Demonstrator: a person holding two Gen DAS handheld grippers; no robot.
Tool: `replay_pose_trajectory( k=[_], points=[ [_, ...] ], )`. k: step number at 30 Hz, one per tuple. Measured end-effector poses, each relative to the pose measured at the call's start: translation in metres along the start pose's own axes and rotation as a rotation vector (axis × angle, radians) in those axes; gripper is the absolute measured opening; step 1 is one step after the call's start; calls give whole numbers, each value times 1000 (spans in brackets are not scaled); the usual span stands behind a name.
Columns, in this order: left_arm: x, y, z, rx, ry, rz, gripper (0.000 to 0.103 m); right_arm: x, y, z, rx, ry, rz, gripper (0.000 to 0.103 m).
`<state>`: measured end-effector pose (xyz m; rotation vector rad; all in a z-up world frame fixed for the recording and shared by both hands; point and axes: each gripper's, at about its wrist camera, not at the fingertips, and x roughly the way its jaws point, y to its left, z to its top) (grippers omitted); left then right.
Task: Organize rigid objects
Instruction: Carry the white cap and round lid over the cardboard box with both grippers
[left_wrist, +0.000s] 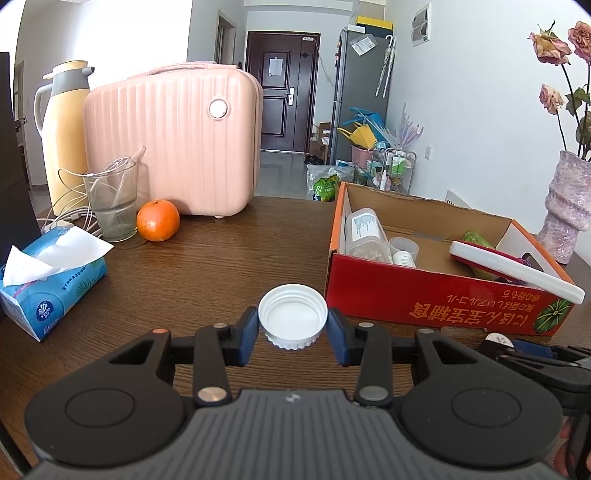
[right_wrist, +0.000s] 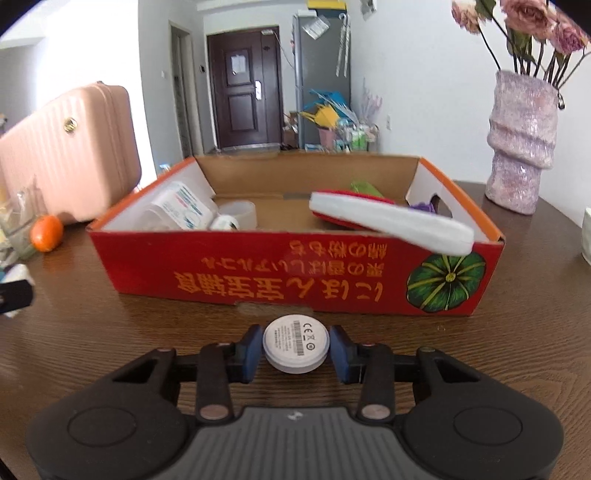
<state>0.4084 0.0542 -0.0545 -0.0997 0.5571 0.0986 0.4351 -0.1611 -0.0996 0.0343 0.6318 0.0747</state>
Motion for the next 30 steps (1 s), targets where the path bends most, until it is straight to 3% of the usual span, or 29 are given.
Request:
replay_pose_trajectory(
  k=[17, 30],
  points=[
    [-31, -17, 10, 31, -86, -34, 41, -81, 1, 10, -62, -223, 133, 39],
    [-28, -64, 23, 43, -125, -86, 41, -80, -18, 29, -41, -269, 133, 39]
  ],
)
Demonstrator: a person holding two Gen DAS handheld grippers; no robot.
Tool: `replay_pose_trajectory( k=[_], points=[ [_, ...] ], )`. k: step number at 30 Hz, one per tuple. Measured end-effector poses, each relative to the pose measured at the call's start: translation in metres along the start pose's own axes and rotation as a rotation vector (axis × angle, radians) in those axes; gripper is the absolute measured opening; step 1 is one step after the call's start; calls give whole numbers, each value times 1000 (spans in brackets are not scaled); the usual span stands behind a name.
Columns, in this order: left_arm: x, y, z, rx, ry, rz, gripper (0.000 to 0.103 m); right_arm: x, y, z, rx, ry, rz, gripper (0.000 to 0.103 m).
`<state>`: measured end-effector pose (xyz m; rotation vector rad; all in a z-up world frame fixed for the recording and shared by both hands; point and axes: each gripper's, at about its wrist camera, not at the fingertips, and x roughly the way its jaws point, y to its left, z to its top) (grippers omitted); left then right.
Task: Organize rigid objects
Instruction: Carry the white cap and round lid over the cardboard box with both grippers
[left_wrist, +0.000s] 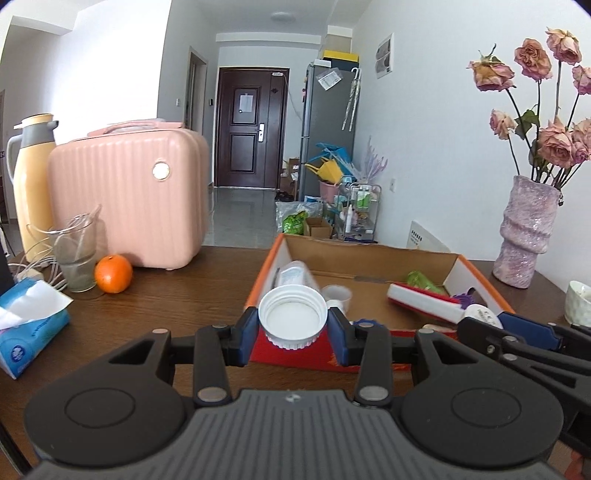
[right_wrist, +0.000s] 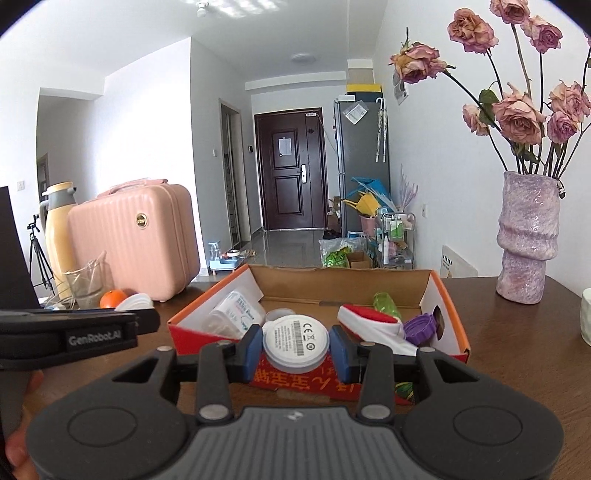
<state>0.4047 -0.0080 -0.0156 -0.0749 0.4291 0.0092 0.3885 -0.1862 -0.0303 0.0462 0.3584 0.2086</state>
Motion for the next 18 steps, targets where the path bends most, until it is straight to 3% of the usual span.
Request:
replay_pose_trajectory(
  k=[18],
  points=[
    [34, -31, 16, -4, -14, -15, 41, 24, -29, 19, 27, -16, -32, 39]
  ],
)
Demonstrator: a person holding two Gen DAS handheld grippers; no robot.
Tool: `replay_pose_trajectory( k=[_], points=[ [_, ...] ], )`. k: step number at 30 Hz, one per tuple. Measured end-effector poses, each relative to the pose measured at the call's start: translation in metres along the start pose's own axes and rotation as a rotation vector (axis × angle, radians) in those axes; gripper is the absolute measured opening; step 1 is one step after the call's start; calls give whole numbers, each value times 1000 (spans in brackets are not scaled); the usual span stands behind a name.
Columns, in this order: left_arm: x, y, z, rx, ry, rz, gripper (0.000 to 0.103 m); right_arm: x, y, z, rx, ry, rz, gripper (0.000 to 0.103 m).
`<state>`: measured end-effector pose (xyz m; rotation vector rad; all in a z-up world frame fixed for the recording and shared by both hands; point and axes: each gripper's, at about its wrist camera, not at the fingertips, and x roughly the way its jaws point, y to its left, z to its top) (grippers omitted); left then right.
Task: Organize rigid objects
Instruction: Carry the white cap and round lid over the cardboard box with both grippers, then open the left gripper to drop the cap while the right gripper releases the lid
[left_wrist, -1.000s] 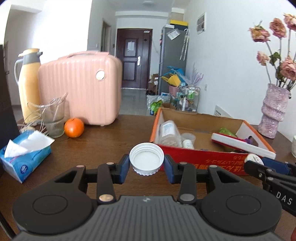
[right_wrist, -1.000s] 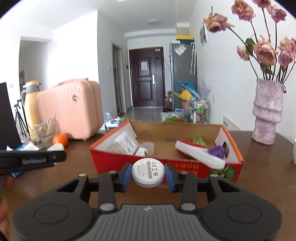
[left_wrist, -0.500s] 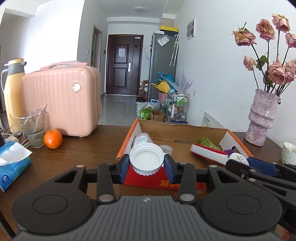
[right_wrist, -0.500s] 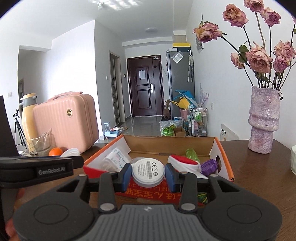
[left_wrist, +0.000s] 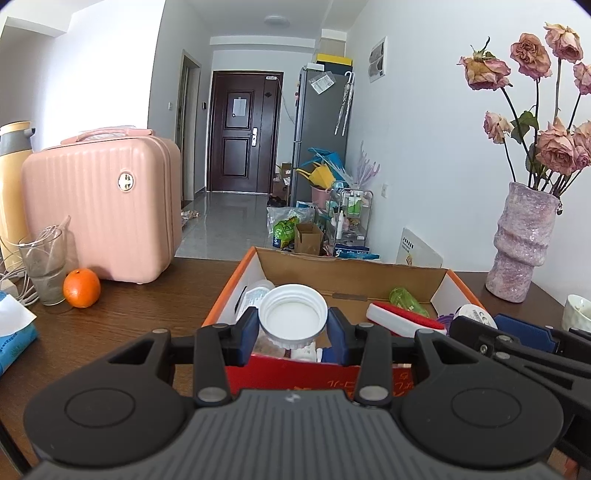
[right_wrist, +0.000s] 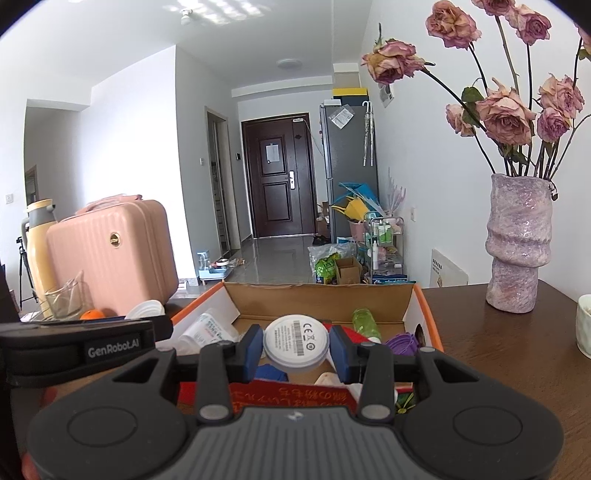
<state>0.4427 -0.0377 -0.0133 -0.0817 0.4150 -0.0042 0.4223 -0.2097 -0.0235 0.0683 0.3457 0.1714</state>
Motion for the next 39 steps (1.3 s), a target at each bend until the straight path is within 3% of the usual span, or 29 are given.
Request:
replay_pose_trajectory(
  k=[20, 39],
  points=[
    [65, -23, 16, 3, 24, 0, 41, 59, -34, 22, 38, 24, -40, 39],
    [123, -16, 26, 15, 66, 31, 41, 103, -45, 34, 12, 98, -91, 39]
  ],
)
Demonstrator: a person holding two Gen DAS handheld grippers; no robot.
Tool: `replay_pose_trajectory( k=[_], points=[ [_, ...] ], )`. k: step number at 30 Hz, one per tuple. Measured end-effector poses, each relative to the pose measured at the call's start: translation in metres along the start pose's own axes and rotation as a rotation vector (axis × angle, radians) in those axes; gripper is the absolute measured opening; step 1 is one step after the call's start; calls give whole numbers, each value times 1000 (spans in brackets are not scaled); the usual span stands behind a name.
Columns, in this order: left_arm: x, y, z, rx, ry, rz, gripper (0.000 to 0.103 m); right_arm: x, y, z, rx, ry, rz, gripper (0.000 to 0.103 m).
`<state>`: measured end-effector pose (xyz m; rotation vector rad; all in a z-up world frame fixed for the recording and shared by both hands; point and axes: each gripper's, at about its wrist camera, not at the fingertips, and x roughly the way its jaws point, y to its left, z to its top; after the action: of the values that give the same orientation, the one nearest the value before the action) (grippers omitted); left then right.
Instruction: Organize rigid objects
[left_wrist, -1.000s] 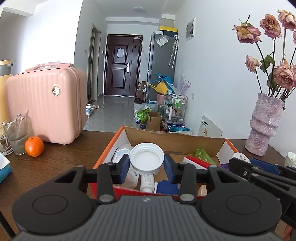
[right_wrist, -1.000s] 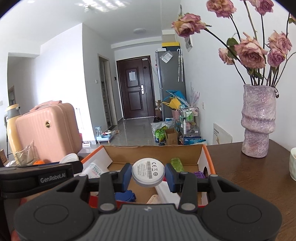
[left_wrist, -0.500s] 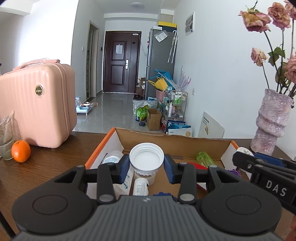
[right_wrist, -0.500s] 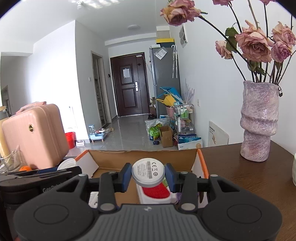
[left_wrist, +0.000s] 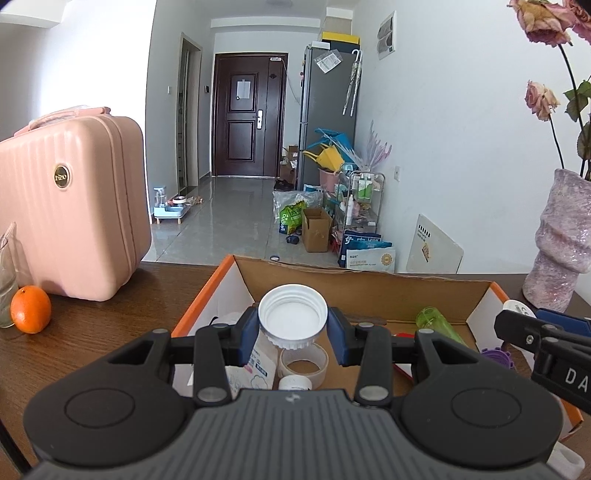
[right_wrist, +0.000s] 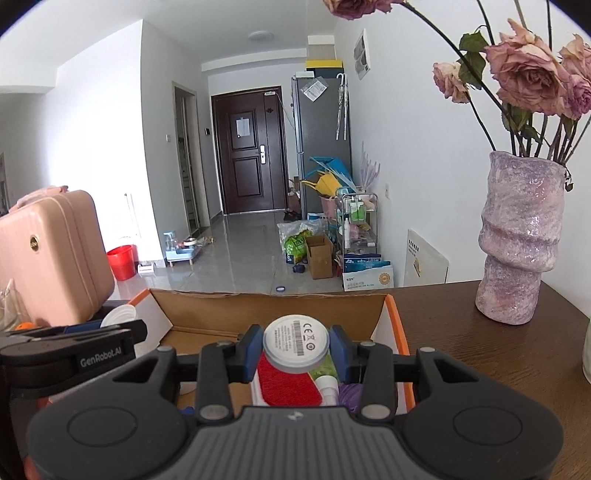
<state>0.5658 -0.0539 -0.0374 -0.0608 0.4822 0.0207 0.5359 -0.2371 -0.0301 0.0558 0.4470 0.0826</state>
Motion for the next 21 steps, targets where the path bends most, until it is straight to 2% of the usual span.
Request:
replay_pose_trajectory(
  k=[9, 11, 13, 15, 17, 18, 21],
  points=[
    [7, 0, -1, 16, 21, -5, 42, 4, 2, 0, -11, 23, -8, 39],
    [6, 0, -1, 15, 23, 4, 51, 4, 1, 0, -12, 23, -7, 39],
    [4, 3, 0, 14, 17, 10, 78, 4, 1, 0, -15, 27, -14, 39],
    [-1, 5, 0, 11, -8, 36, 89, 3, 1, 0, -19, 28, -20, 54],
    [-4, 8, 1, 7, -17, 37, 100, 0, 1, 0, -16, 14, -32, 84],
    [-5, 9, 1, 2, -23, 37, 103, -2, 2, 0, -18, 5, -38, 88],
    [-8, 11, 2, 4, -27, 52, 103, -4, 1, 1, -13, -2, -48, 95]
  ],
)
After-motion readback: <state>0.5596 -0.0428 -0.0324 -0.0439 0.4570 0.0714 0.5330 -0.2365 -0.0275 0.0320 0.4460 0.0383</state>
